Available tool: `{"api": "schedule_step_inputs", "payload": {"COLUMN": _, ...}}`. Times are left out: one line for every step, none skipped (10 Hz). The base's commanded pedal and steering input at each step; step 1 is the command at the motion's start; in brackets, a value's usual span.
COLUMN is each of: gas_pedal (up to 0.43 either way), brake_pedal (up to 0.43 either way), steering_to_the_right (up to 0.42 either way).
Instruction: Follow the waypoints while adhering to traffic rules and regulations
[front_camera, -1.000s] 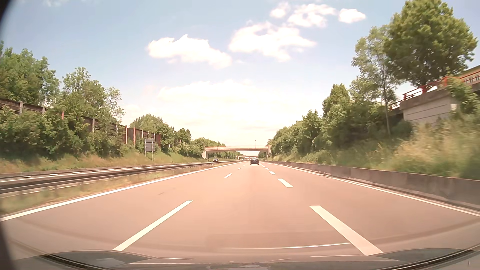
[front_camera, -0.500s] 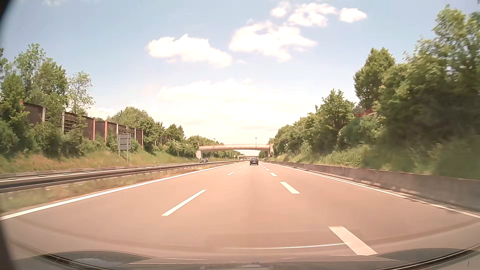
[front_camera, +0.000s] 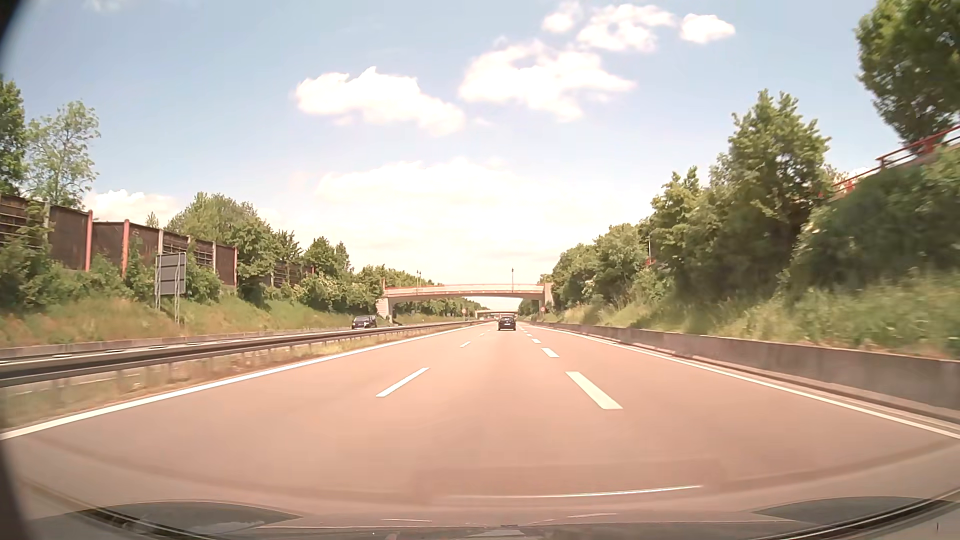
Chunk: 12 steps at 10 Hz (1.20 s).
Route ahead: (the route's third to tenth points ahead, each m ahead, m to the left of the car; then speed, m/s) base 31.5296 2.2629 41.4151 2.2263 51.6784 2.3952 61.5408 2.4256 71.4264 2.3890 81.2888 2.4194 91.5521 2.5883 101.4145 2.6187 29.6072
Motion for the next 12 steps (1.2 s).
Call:
{"api": "schedule_step_inputs", "payload": {"gas_pedal": 0.228, "brake_pedal": 0.012, "steering_to_the_right": -0.004}}
{"api": "schedule_step_inputs", "payload": {"gas_pedal": 0.220, "brake_pedal": 0.006, "steering_to_the_right": -0.004}}
{"api": "schedule_step_inputs", "payload": {"gas_pedal": 0.220, "brake_pedal": 0.012, "steering_to_the_right": -0.004}}
{"api": "schedule_step_inputs", "payload": {"gas_pedal": 0.220, "brake_pedal": 0.006, "steering_to_the_right": -0.004}}
{"api": "schedule_step_inputs", "payload": {"gas_pedal": 0.220, "brake_pedal": 0.012, "steering_to_the_right": -0.004}}
{"api": "schedule_step_inputs", "payload": {"gas_pedal": 0.220, "brake_pedal": 0.006, "steering_to_the_right": -0.004}}
{"api": "schedule_step_inputs", "payload": {"gas_pedal": 0.197, "brake_pedal": 0.012, "steering_to_the_right": -0.003}}
{"api": "schedule_step_inputs", "payload": {"gas_pedal": 0.189, "brake_pedal": 0.012, "steering_to_the_right": -0.002}}
{"api": "schedule_step_inputs", "payload": {"gas_pedal": 0.177, "brake_pedal": 0.012, "steering_to_the_right": -0.001}}
{"api": "schedule_step_inputs", "payload": {"gas_pedal": 0.177, "brake_pedal": 0.012, "steering_to_the_right": -0.001}}
{"api": "schedule_step_inputs", "payload": {"gas_pedal": 0.189, "brake_pedal": 0.012, "steering_to_the_right": -0.001}}
{"api": "schedule_step_inputs", "payload": {"gas_pedal": 0.189, "brake_pedal": 0.012, "steering_to_the_right": -0.001}}
